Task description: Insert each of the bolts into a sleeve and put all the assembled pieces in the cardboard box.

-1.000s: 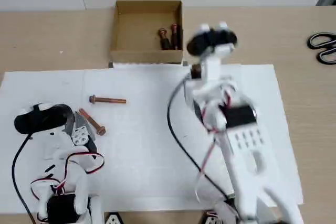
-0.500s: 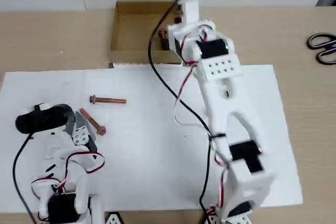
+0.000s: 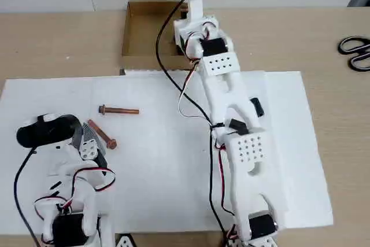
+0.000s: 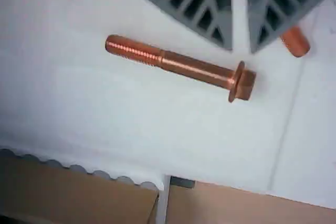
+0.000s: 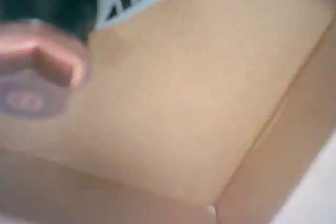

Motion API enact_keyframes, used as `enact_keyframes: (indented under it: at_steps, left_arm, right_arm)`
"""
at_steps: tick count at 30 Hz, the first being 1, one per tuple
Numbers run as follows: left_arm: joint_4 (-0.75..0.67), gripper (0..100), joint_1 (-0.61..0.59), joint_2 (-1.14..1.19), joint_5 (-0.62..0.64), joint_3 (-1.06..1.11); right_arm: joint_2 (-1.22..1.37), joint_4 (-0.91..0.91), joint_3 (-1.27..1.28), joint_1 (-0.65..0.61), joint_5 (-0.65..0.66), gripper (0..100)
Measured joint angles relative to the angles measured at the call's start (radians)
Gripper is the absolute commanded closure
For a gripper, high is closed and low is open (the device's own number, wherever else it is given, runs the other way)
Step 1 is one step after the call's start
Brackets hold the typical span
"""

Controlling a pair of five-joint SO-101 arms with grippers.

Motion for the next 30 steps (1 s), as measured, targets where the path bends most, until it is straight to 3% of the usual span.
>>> enact_keyframes:
  at_steps: [7, 14, 24, 30]
  left_arm:
    - [0.0, 99, 0.0, 0.0, 0.0, 0.0]
    - [0.0, 99, 0.0, 0.0, 0.0, 0.0]
    - [0.0, 99, 0.0, 0.0, 0.0, 0.0]
    - [0.0, 99, 0.0, 0.0, 0.0, 0.0]
  right_arm:
    - [0.17, 0.071, -0.183, -0.069, 0.037, 98.3]
    - [0.204, 0.173, -0.226, -0.114, 0.121, 80.9]
    - [0.201, 0.315, -0.315, -0.114, 0.127, 80.4]
    - [0.147, 0.505, -0.448, -0.115, 0.127, 80.4]
